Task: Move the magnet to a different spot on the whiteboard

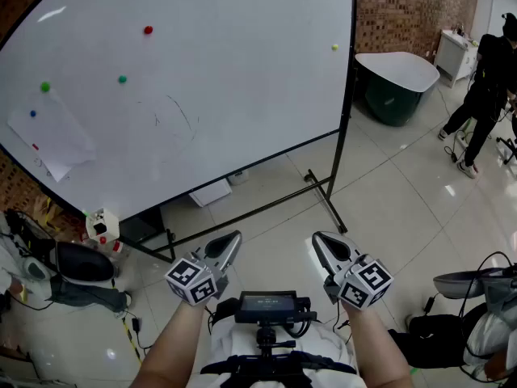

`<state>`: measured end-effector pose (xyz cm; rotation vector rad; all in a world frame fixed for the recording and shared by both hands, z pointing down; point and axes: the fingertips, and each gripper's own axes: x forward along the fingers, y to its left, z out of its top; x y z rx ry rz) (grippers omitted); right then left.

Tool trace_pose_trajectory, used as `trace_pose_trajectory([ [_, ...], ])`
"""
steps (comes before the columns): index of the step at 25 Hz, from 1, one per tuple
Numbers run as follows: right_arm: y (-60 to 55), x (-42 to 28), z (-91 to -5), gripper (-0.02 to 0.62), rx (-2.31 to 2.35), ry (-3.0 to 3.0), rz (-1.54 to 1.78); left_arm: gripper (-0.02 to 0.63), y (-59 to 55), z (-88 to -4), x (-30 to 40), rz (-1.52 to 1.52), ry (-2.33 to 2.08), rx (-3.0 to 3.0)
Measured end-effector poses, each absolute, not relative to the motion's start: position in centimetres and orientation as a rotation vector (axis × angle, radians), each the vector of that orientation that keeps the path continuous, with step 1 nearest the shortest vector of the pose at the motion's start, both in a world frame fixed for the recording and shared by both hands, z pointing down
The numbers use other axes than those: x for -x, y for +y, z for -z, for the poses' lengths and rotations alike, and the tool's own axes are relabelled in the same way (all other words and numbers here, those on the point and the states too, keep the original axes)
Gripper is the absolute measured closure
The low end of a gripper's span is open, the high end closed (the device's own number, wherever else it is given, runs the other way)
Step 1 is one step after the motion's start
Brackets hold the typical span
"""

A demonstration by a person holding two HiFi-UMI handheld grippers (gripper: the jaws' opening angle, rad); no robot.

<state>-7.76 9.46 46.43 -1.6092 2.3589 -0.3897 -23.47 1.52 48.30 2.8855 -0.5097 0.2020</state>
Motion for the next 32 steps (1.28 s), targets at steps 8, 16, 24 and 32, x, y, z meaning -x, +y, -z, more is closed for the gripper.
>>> trace_pose_trajectory([
  [8,10.2,6.4,-47.4,0.568,1.66,2.344,0.415,0.569,2.3,-48.1,22.8,-0.243,-0.473,-2.899],
  [16,8.6,5.4,-48.4,0.568,1.672,2.342,0.443,0.569,1.2,-49.2,21.5,-0.223,-0.447,-2.852],
  [24,5.7,1.0,-49.6,0.568,1.748,2.308,0.457,0.569,-2.3,-51.0,14.3,-0.221,-0.288,-2.84],
  [32,1.1,-6.5,-48.5,0.568,1.881,2.254,0.437,0.569,-8.2,-49.9,5.7,-0.171,-0.142,-2.869],
])
